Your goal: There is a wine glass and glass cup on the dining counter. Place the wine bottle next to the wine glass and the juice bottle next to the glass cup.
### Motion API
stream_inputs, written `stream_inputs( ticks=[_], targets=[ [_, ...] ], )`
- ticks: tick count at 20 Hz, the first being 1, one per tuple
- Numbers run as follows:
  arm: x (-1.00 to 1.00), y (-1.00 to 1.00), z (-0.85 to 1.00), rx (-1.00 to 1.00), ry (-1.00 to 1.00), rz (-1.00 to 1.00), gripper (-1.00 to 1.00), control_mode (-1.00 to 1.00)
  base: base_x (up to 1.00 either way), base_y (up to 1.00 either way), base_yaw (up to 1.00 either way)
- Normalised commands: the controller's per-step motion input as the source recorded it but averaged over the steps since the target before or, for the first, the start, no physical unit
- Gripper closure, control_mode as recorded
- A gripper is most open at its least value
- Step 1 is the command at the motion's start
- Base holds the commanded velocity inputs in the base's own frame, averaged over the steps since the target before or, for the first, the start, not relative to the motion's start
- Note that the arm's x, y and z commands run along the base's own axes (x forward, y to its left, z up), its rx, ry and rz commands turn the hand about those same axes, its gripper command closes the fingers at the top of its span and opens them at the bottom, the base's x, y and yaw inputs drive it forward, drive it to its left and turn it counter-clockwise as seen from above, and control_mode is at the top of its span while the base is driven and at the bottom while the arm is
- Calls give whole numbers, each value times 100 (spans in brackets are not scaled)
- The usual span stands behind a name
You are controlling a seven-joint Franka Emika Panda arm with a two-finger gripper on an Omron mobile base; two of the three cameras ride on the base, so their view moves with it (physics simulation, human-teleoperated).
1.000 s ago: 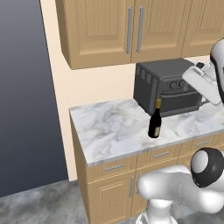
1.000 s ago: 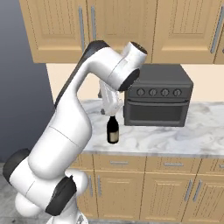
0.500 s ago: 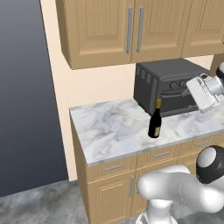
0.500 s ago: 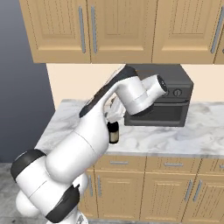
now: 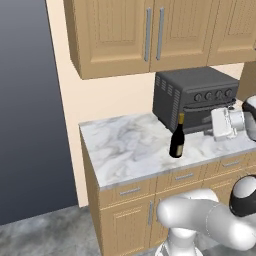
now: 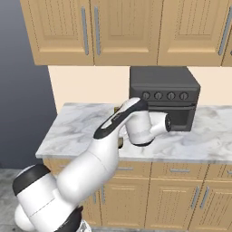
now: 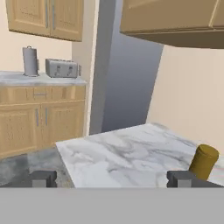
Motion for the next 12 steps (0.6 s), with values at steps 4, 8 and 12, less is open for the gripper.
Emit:
stream_inputs(
  ticks=[4, 8, 12],
  targets=[
    [69, -1, -47, 16, 1, -14, -100, -100, 0, 0, 0],
    [50, -27, -36, 19, 0, -5, -100, -100, 0, 0, 0],
    [19, -34, -30, 19, 0, 0, -100, -100, 0, 0, 0]
  ],
)
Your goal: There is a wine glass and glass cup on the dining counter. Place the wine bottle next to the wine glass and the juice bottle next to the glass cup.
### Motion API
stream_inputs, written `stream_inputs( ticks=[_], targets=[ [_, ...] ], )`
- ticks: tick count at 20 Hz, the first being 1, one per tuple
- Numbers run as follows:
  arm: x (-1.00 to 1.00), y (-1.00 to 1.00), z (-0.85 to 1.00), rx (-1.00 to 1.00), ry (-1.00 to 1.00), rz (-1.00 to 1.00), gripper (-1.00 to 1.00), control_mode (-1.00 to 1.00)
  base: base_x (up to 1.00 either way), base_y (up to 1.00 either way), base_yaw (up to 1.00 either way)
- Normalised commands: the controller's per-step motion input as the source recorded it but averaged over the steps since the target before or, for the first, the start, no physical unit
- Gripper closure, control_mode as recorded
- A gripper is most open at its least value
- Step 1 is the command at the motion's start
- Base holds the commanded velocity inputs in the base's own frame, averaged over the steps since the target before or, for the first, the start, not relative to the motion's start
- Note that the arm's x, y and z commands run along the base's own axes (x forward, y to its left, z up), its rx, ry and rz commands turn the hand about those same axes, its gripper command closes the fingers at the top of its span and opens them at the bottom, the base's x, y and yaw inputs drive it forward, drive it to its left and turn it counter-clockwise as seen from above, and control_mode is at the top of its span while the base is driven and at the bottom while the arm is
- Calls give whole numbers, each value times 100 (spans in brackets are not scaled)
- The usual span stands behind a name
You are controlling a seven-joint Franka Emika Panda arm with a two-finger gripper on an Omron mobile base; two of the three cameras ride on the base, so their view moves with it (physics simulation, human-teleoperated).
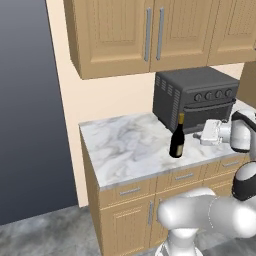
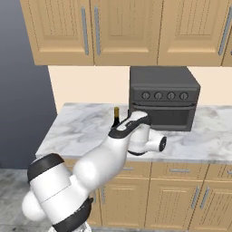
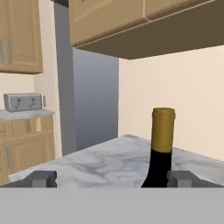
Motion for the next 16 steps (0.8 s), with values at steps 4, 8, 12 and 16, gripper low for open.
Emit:
stream_inputs(
  ticks=[4, 8, 12, 16],
  targets=[
    [38, -6, -20, 15, 0, 0, -100, -100, 0, 0, 0],
    [32, 0, -1, 13, 0, 0, -100, -100, 0, 0, 0],
    [30, 0, -2, 9, 0, 0, -100, -100, 0, 0, 0],
    [33, 10, -17, 3, 3, 0, -100, -100, 0, 0, 0]
  ],
)
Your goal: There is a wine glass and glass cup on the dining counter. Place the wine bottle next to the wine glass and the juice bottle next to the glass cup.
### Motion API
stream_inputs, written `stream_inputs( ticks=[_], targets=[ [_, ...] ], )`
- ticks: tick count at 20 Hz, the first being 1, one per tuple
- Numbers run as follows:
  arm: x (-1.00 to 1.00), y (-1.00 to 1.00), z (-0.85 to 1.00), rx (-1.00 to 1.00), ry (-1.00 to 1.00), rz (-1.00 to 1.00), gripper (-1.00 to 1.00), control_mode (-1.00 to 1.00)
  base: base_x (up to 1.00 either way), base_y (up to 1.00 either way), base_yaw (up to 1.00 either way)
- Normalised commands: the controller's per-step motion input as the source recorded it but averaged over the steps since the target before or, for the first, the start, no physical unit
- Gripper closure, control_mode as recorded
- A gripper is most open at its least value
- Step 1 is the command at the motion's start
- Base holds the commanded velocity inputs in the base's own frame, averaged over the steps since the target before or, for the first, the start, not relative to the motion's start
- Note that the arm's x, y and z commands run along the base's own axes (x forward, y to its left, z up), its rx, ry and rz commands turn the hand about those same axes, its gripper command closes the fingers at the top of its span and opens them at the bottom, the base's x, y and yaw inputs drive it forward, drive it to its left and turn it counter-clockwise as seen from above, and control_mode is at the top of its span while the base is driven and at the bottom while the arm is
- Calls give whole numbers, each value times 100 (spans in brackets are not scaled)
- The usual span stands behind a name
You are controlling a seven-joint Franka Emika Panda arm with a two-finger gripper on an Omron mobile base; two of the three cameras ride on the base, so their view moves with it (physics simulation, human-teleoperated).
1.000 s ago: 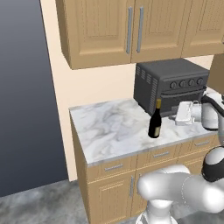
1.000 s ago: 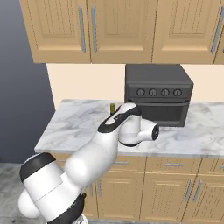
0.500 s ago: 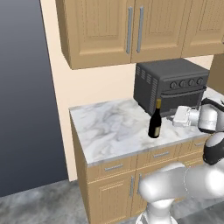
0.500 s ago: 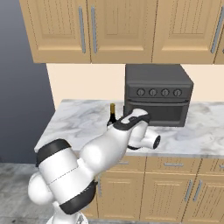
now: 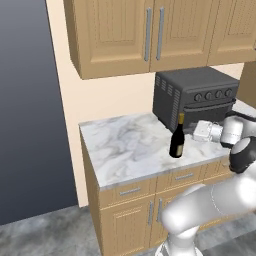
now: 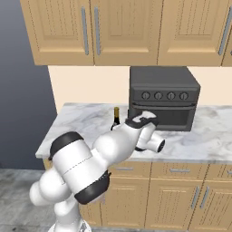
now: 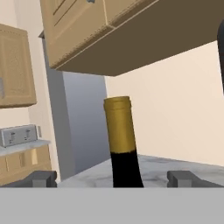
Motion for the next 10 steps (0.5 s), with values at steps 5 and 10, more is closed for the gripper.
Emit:
stream_inputs(
  ticks=[5, 10],
  targets=[
    [26, 14, -20, 0, 2, 0, -100, -100, 0, 0, 0],
    [24, 4, -16, 0, 1, 0, -100, -100, 0, 0, 0]
  ],
)
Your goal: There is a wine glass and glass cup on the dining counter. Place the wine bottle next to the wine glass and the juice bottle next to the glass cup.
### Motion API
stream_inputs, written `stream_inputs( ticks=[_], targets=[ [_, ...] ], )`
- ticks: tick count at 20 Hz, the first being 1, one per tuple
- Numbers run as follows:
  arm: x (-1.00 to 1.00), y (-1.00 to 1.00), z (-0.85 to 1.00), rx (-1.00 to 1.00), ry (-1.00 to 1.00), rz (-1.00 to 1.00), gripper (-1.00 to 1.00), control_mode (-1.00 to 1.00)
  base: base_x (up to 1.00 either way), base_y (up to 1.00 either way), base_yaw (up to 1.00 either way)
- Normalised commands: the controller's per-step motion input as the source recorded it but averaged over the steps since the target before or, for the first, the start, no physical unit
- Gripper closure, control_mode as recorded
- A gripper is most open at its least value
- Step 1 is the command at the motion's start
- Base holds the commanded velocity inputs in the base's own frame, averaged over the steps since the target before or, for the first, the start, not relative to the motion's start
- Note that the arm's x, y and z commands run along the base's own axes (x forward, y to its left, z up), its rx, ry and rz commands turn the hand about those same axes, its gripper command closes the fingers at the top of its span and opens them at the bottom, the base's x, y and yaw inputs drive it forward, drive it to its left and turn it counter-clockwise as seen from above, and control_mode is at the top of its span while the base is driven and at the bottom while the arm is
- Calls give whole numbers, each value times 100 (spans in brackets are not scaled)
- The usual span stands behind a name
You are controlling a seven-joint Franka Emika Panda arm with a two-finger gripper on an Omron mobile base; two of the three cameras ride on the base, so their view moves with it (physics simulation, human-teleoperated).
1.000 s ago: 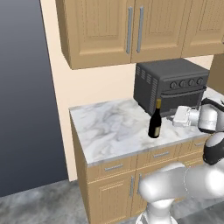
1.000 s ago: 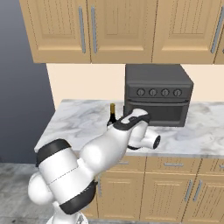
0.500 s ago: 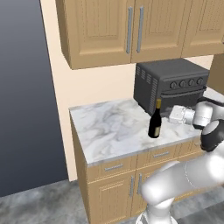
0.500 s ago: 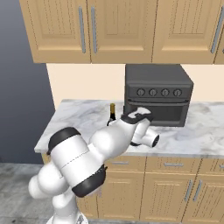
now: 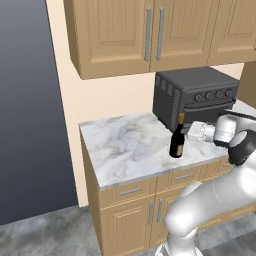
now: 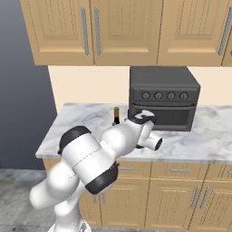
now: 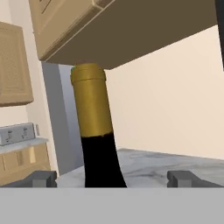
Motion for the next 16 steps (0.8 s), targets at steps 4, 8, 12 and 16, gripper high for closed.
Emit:
stream_inputs(
  ticks=[4, 8, 12, 16],
  targets=[
    [14, 15, -12, 0, 0, 0, -100, -100, 0, 0, 0],
    [10, 22, -4, 0, 0, 0, -100, -100, 0, 0, 0],
    [24, 20, -7, 0, 0, 0, -100, -100, 0, 0, 0],
    [21, 13, -13, 0, 4, 0, -100, -100, 0, 0, 0]
  ],
)
